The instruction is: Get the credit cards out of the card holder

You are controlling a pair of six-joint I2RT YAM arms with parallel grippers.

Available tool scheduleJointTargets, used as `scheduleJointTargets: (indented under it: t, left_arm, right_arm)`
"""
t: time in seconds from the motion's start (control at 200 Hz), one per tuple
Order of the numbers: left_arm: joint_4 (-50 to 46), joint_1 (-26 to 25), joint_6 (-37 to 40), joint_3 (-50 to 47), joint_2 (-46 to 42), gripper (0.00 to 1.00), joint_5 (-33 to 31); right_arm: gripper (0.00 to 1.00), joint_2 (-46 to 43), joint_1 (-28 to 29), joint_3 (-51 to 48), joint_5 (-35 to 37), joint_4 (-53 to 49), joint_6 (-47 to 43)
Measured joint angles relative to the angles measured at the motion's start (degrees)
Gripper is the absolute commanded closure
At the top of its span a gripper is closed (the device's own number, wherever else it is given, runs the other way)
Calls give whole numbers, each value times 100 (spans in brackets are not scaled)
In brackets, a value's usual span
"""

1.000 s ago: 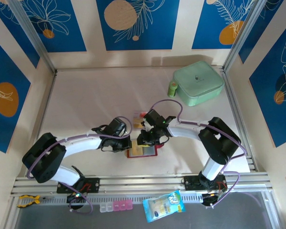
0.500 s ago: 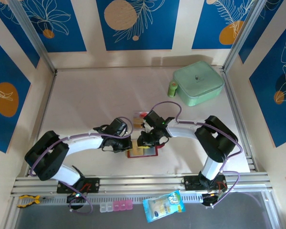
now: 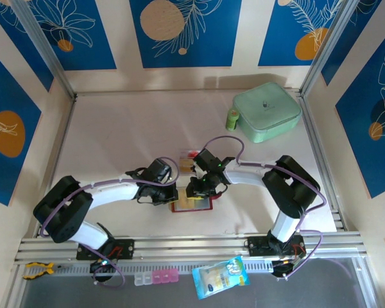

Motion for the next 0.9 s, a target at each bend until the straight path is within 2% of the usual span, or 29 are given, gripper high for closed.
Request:
scheduleJointTargets:
  t: [0.49, 0.9]
  left_arm:
    - [-295, -9, 109, 168, -7, 95, -2]
    - [-302, -249, 107, 428, 251, 97, -2]
  right_arm:
    - [76, -398, -26, -33, 170, -144, -2]
    - [76, -450, -262, -365, 33, 26, 70]
